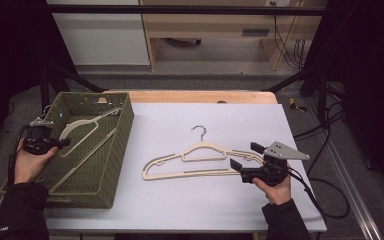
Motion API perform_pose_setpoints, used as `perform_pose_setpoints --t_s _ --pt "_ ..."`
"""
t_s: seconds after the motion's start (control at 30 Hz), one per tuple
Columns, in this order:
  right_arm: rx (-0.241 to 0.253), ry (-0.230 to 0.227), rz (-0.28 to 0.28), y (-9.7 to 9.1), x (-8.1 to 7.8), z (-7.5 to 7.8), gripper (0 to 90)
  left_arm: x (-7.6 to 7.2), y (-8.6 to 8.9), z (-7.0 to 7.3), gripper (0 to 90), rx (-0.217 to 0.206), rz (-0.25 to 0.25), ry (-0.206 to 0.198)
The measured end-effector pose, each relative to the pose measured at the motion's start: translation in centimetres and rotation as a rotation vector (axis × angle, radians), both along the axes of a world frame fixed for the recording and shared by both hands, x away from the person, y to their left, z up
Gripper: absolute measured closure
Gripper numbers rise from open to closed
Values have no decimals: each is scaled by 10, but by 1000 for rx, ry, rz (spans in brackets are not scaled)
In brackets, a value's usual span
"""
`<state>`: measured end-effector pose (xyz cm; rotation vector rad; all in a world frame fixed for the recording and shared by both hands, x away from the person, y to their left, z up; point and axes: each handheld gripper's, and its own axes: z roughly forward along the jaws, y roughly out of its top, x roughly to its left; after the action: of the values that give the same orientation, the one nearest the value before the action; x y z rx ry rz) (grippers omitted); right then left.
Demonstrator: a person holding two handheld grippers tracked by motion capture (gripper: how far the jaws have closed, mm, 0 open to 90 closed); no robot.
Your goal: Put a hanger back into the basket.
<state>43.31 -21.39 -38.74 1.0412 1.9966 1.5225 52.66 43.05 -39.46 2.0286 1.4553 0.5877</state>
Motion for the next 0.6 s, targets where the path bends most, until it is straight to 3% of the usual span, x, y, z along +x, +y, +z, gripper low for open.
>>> perform_pose_setpoints --t_s 0.17,0.4,0.6 --pt "0 -1 0 0 0 0 71 3 2 -4 689 -33 36 34" --pt "1 0 0 0 0 0 71 2 5 -6 564 -20 43 69" --pt "0 -4 1 0 0 0 70 1 5 -7 503 -24 68 62"
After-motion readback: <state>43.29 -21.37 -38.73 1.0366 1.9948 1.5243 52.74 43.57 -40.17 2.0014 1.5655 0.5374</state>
